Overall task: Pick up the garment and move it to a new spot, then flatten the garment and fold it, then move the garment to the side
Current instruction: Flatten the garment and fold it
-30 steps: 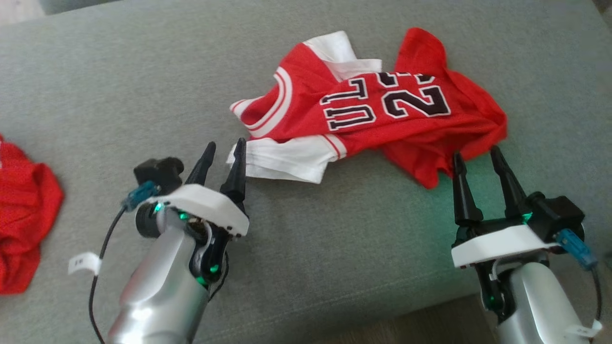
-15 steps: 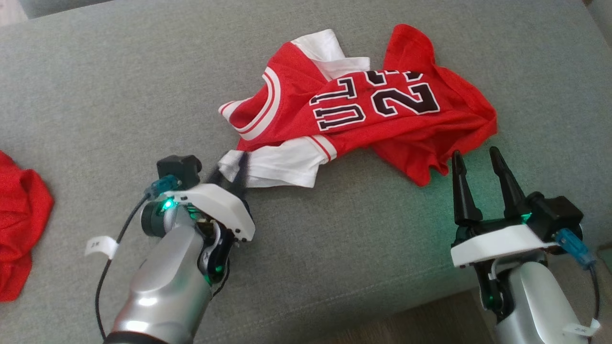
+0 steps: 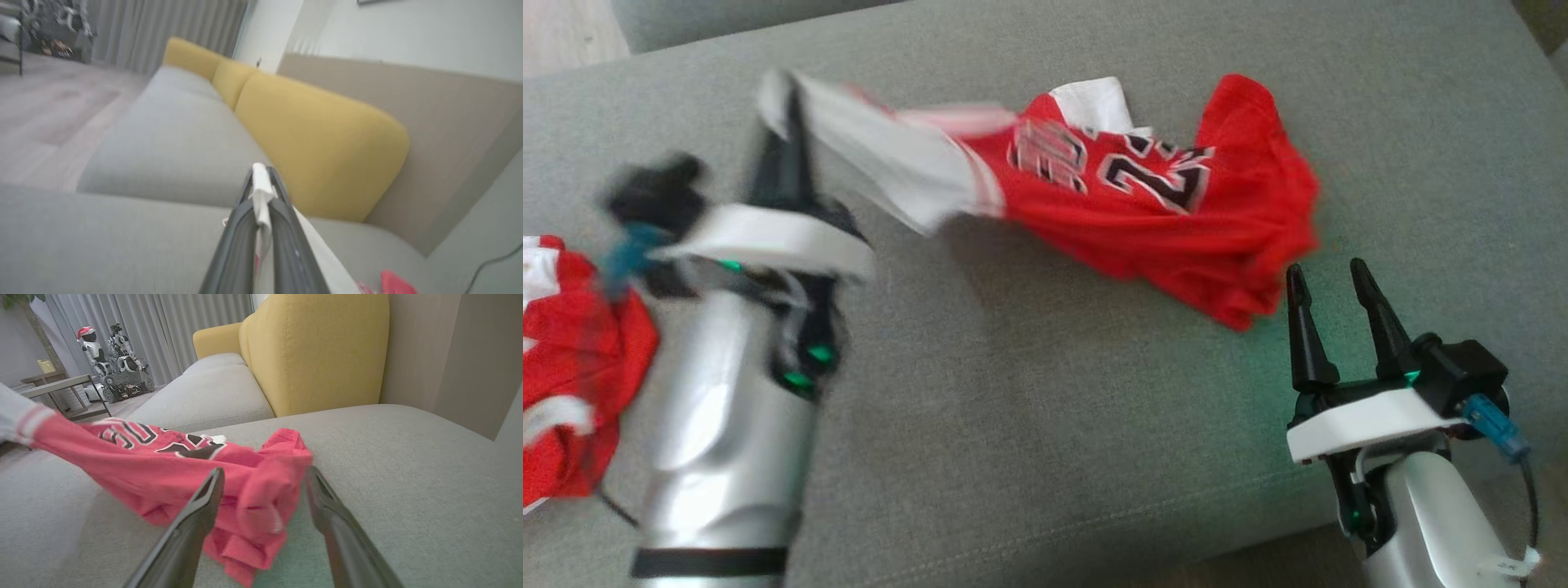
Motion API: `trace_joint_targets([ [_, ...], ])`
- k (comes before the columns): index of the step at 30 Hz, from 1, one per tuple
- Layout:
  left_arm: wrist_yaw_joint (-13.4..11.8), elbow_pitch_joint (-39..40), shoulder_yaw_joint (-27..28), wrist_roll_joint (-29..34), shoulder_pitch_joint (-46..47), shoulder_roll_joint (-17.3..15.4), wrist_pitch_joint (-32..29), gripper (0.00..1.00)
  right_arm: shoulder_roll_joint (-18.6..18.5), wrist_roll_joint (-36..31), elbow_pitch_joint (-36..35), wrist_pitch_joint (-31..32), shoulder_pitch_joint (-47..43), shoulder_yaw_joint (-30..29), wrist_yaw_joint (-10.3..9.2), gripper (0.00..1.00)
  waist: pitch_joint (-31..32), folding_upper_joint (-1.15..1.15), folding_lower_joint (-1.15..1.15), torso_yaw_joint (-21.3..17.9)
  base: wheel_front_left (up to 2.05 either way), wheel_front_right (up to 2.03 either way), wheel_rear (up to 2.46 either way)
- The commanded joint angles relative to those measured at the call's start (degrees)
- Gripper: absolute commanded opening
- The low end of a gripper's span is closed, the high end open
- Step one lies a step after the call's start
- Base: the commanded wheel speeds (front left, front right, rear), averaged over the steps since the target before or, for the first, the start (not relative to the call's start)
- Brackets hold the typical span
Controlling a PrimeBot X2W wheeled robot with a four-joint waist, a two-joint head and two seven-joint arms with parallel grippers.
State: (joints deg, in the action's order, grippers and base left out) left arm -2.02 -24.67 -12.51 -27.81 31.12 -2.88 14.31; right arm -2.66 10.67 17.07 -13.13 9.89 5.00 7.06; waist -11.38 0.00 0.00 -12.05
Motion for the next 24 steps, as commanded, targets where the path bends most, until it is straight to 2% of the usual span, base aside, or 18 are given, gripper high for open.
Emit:
trace_joint_targets([
  [1, -0.1, 5.0, 3.9, 1.6, 1.7, -1.2, 0.7, 0.0, -0.2, 0.1, -1.3, -0.5, 1.5, 1.4, 0.43, 1.0, 0.4, 0.0, 0.0, 0.3, 0.0, 0.0, 0.0],
  [4, 0.3, 12.9, 8.9, 5.5, 0.3, -0.6, 0.7, 0.0, -0.2, 0.3, -1.0, -0.6, 1.5, 1.6, 0.43, 1.0, 0.7, 0.0, 0.0, 0.6, 0.0, 0.0, 0.0],
  [7, 1.2, 16.0, 10.9, 8.9, -2.5, -0.3, 0.7, 0.0, -0.2, 0.5, -0.6, -0.6, 1.5, 1.9, 0.43, 1.0, 0.9, 0.0, 0.0, 0.8, 0.0, 0.0, 0.0],
  [13, 2.3, 11.8, 11.5, 12.5, -9.5, -0.1, 0.7, 0.0, -0.2, 1.1, -0.1, -0.7, 1.6, 2.1, 0.43, 1.0, 0.5, 0.0, 0.0, 1.4, 0.0, 0.0, 0.0],
  [18, 1.1, 6.8, 12.5, 13.4, -12.6, 0.0, 0.7, 0.0, -0.2, 0.9, 0.5, -0.6, 1.6, 1.9, 0.43, 1.0, 0.5, 0.0, 0.0, 2.4, 0.0, 0.0, 0.0],
  [19, 0.8, 6.0, 12.5, 13.2, -12.8, 0.0, 0.7, 0.13, -0.2, 0.8, 0.5, -0.6, 1.6, 1.8, 0.43, 1.0, 0.6, 0.0, 0.0, 2.6, 0.0, 0.0, 0.0],
  [20, 0.4, 5.5, 12.4, 12.9, -12.8, 0.0, 0.7, 0.95, -0.2, 0.7, 0.6, -0.5, 1.6, 1.7, 0.43, 1.0, 0.7, 0.0, 0.0, 2.9, 0.0, 0.0, 0.0],
  [21, 0.1, 5.1, 12.2, 12.4, -12.7, 0.0, 0.7, 1.0, -0.2, 0.6, 0.5, -0.4, 1.6, 1.6, 0.43, 1.0, 0.8, 0.0, 0.0, 3.1, 0.0, 0.0, 0.0],
  [24, -0.5, 5.9, 11.6, 10.8, -12.2, 0.0, 0.7, 1.0, -0.2, 0.3, 0.5, -0.1, 1.6, 1.3, 0.43, 1.0, 1.1, 0.0, 0.0, 3.9, 0.0, 0.0, 0.0],
])
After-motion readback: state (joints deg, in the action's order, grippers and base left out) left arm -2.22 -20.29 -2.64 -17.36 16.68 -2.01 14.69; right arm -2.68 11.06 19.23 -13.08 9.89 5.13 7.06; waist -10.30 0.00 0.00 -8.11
